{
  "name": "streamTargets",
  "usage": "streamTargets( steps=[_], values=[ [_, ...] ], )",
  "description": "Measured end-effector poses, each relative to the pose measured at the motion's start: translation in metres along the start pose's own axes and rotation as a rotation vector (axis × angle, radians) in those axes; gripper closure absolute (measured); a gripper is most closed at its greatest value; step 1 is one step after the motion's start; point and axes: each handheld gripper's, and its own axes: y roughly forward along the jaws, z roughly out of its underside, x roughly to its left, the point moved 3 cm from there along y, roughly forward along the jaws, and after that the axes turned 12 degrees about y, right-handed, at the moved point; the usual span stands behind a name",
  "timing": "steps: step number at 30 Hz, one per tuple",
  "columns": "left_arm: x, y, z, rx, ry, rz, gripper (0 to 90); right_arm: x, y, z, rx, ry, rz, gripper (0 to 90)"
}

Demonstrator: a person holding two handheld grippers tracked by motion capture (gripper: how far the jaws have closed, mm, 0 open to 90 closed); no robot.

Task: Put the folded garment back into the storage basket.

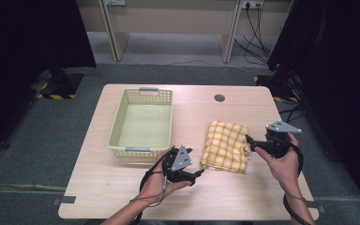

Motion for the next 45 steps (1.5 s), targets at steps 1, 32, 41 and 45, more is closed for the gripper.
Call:
streamTargets(
  steps=[1,32,41,45],
  values=[
    [0.001,0.003,0.0,0.0,-0.009,0.007,20.0,0.0,0.002,-0.001,0.004,0.003,0.001,12.2],
    [0.014,0.066,0.001,0.142,-0.017,0.061,43.3,-0.019,0.084,-0.005,0.235,0.058,-0.016,25.2],
    [0.014,0.075,0.002,0.18,-0.039,0.077,52.7,-0.019,0.093,0.001,0.273,0.095,-0.062,36.1],
    [0.016,0.077,0.003,0.193,-0.045,0.081,56.7,-0.022,0.096,0.006,0.289,0.135,-0.088,40.6]
  ],
)
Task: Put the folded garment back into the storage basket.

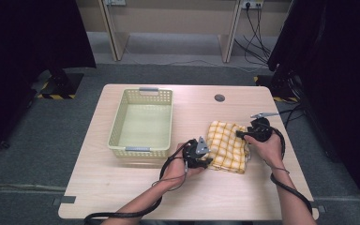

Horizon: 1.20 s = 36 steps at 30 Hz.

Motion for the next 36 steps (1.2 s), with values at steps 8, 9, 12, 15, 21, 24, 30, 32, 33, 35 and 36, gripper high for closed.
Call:
streamTargets(
  steps=[8,9,12,15,21,24,30,32,33,35,36],
  values=[
    [0.001,0.003,0.002,0.006,-0.011,0.006,59.5,-0.002,0.004,0.004,-0.001,0.027,-0.049,48.5],
    [0.001,0.003,0.002,0.006,-0.011,0.006,60.4,-0.002,0.004,0.004,-0.001,0.027,-0.049,48.5],
    [0.001,0.003,0.002,0.003,-0.011,0.007,62.3,-0.001,0.004,0.005,0.002,0.025,-0.047,52.5],
    [0.0,0.004,0.002,-0.003,-0.012,0.007,65.6,0.0,0.003,0.006,0.0,0.037,-0.053,58.7],
    [-0.004,0.003,0.002,-0.01,0.013,-0.005,73.4,0.009,0.001,0.009,-0.016,0.022,-0.046,73.8],
    [-0.005,0.003,0.001,-0.012,0.012,-0.013,76.1,0.013,0.001,0.009,-0.019,0.019,-0.024,75.3],
    [-0.007,-0.001,0.0,-0.029,0.017,-0.019,79.3,0.021,-0.003,0.008,-0.047,0.017,0.014,77.2],
    [-0.006,-0.005,-0.002,-0.043,0.016,-0.033,79.3,0.024,-0.008,0.006,-0.066,0.01,0.021,77.6],
    [-0.006,-0.008,-0.003,-0.052,0.011,-0.035,79.5,0.028,-0.013,0.004,-0.084,0.005,0.028,77.9],
    [-0.007,-0.013,-0.006,-0.057,0.02,-0.042,79.5,0.031,-0.017,0.002,-0.1,-0.005,0.037,78.0],
    [-0.007,-0.014,-0.007,-0.062,0.021,-0.047,79.5,0.033,-0.019,0.001,-0.108,-0.005,0.036,78.1]
  ],
)
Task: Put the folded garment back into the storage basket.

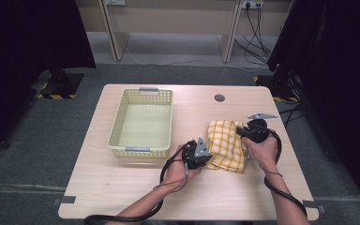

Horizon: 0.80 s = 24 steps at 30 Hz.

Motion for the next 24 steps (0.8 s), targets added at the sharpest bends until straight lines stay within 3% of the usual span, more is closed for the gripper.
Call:
streamTargets(
  steps=[15,24],
  values=[
    [0.007,-0.024,-0.011,-0.051,0.008,-0.058,79.6,0.022,-0.027,-0.024,-0.088,-0.041,0.002,78.2],
    [0.013,-0.038,-0.015,-0.066,0.017,-0.087,79.6,0.034,-0.035,-0.036,-0.111,-0.062,0.0,78.2]
  ],
)
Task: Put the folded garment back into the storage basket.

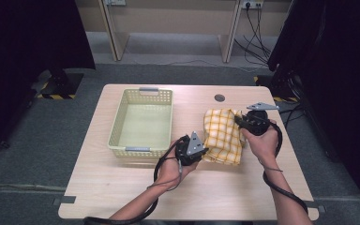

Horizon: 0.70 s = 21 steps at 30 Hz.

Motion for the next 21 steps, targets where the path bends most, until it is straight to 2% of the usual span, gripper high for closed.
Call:
streamTargets(
  steps=[21],
  values=[
    [0.02,-0.022,-0.01,-0.019,-0.001,-0.057,79.6,0.023,-0.008,-0.035,-0.039,-0.045,-0.007,78.2]
  ],
)
